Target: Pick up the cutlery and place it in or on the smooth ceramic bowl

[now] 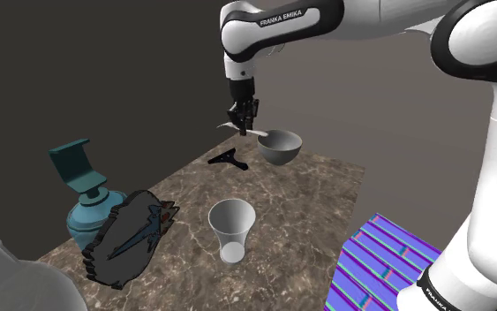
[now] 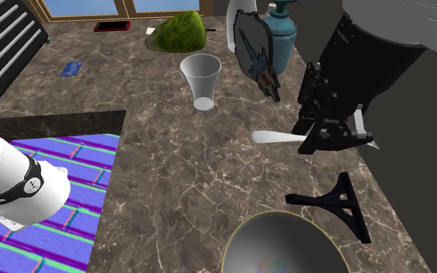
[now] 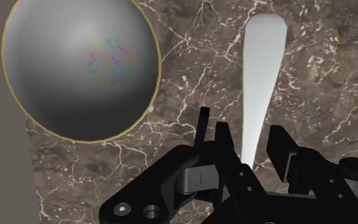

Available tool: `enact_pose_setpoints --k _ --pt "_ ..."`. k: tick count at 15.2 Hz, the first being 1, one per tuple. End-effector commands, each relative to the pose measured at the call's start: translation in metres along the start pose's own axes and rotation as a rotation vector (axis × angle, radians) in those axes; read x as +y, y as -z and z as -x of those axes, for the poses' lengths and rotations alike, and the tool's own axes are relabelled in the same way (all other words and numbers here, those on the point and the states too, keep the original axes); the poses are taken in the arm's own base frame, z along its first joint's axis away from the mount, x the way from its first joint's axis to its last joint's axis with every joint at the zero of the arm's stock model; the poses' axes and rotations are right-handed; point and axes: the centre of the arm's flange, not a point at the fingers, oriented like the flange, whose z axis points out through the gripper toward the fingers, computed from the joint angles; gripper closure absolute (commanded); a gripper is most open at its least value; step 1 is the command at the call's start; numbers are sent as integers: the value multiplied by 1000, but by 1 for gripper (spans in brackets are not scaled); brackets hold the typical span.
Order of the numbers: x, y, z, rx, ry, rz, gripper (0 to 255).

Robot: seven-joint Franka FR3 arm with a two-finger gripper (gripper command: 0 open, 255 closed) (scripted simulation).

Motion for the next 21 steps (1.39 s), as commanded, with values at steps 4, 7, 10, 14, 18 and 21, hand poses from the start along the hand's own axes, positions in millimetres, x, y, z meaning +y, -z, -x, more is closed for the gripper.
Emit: enact_pose_setpoints --k 4,7,10,14,18,21 --pt "62 -7 25 0 1 -1 255" --pt "98 -11 39 0 1 -1 255" --pt "135 -15 54 0 1 -1 255" --pt "168 -23 66 0 1 -1 255" --pt "168 -44 63 0 1 -1 255" --pt "168 -60 61 0 1 -1 255"
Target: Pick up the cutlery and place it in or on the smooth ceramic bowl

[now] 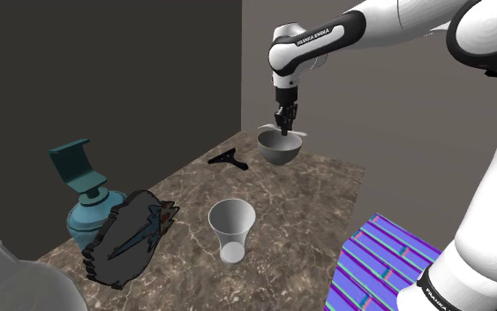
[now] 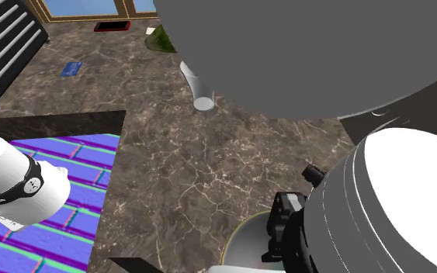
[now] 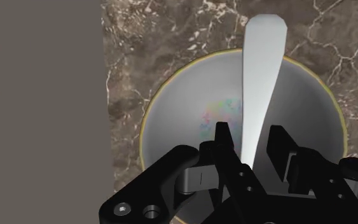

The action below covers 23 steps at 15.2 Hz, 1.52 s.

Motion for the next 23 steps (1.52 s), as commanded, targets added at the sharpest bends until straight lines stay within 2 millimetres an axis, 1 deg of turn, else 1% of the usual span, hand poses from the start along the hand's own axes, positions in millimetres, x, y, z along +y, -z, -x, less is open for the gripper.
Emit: enact_pose_setpoints --k 1,2,10,11,16,19,20,23 --pt "1 -11 -2 1 0 0 255" --pt "1 -19 -3 1 0 0 255" --pt "1 -19 -3 1 0 0 255" --pt "1 -19 -3 1 0 0 0" --pt "1 -19 -3 1 0 0 0" --pt "1 21 -3 1 0 0 0" --pt "1 31 -3 1 0 0 0" --pt "1 31 -3 1 0 0 0"
